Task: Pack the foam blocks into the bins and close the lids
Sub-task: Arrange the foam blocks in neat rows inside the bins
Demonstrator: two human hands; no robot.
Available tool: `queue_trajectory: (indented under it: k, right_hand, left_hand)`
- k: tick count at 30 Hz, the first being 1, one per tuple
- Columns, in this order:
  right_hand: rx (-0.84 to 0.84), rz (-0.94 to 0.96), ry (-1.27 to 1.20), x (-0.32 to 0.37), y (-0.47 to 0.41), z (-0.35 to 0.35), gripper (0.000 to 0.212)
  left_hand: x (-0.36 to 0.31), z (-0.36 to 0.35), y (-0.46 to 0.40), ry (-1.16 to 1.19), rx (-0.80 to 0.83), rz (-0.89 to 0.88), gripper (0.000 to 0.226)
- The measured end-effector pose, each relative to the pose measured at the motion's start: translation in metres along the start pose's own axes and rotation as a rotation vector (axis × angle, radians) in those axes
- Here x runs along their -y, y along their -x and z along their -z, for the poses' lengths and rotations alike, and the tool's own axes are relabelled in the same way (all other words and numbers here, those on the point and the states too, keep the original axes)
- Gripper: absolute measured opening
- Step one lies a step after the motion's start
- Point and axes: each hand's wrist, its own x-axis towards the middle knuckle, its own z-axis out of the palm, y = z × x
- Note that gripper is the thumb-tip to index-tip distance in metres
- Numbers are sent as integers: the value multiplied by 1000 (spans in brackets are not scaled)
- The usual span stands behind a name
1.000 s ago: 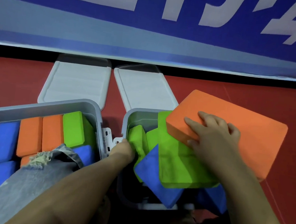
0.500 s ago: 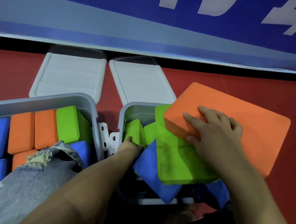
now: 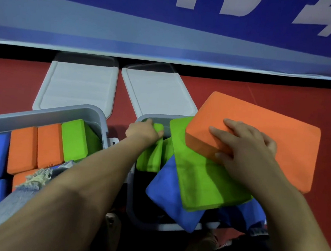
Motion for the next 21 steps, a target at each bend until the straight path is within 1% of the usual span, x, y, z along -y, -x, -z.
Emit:
queue_trajectory:
  k: [1, 3, 4, 6, 7, 9, 11, 13, 15, 16, 18, 19, 20, 21]
  right_hand:
    - [0, 25, -3, 1, 1, -2, 61]
    - [2, 64, 0, 3, 2, -5, 62]
    - [-5, 75, 2, 3, 1, -6, 62]
    - [-5, 73, -13, -2, -1, -5, 63]
    - [-2, 67, -29, -6, -1, -4, 63]
    - [25, 52, -45, -13, -2, -1, 64]
    - [36, 57, -59, -16, -1, -1, 64]
    - [23, 72, -79, -15, -1, -1, 63]
    - [25, 81, -69, -13, 0, -2, 63]
    - [32, 80, -57, -13, 0, -1, 62]
    - [25, 77, -46, -13, 1, 0, 62]
    - [10, 81, -47, -14, 2, 0, 62]
    - [-9, 87, -51, -15, 4, -1, 62]
    - [-27, 94, -53, -16, 5, -1, 63]
  left_hand:
    - [2, 1, -10, 27, -14, -16, 58]
    - [8, 0, -24, -1, 62, -84, 57]
    - [11, -4, -26, -63, 131, -124, 59]
    - [19, -22, -22, -267, 203, -167, 48]
    - [22, -33, -17, -374, 196, -177, 44]
    - [26, -51, -10, -530, 193, -227, 49]
    - [26, -58, -9, -550, 214, -228, 56]
    - [26, -53, -11, -505, 227, -199, 51]
    - [22, -40, -7, -384, 229, -161, 42]
    - [19, -30, -3, -250, 233, -135, 41]
    - [13, -10, 9, 183, 273, -55, 42]
    - [10, 1, 17, 447, 335, -11, 37]
    - [6, 11, 27, 711, 430, 37, 34]
    - [2, 19, 36, 923, 536, 76, 37]
